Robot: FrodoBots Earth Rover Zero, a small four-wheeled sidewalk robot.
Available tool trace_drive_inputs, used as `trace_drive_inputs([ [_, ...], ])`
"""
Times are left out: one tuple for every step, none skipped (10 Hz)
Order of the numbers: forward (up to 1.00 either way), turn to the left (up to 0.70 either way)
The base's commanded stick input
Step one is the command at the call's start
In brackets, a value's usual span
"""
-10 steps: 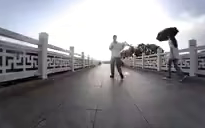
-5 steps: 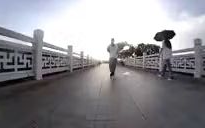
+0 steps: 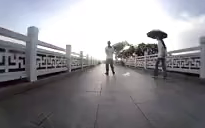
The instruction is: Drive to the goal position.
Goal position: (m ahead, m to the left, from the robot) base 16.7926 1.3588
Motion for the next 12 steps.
trace_drive_inputs([
  [0.45,0.0],
  [0.45,0.0],
  [0.45,0.0],
  [0.45,0.0],
  [0.45,0.0],
  [0.45,0.0],
  [0.45,0.0],
  [0.45,0.0],
  [0.45,0.0],
  [0.45,0.0],
  [0.45,0.0],
  [0.45,0.0],
])
